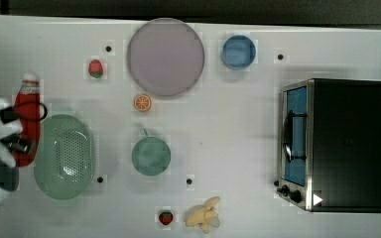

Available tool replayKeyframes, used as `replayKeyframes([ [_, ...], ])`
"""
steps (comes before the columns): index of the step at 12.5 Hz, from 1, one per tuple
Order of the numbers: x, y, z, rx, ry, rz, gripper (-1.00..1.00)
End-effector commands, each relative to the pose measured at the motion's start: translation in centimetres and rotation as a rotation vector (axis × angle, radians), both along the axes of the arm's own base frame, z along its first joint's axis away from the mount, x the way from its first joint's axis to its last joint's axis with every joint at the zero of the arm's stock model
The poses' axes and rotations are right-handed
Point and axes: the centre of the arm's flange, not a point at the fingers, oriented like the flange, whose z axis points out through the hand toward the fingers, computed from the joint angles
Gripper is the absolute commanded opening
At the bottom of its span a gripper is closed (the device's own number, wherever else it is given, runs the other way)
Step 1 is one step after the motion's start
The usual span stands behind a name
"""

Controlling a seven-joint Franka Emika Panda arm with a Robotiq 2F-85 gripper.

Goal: Pick ketchup from strainer and place it on the table

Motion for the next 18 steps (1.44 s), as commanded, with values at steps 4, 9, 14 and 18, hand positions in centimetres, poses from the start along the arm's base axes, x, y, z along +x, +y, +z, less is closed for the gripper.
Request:
replayKeyframes([
  [4,9.8,-18.4,1.1,-0.089,0.02,-0.168,0.18],
  [9,11.9,-29.8,0.6,-0.158,0.009,-0.169,0.18],
  [14,10.8,-36.5,-4.7,-0.179,0.085,-0.109,0.18],
  [18,8.5,-38.1,-11.6,-0.164,0.059,-0.13,0.18],
])
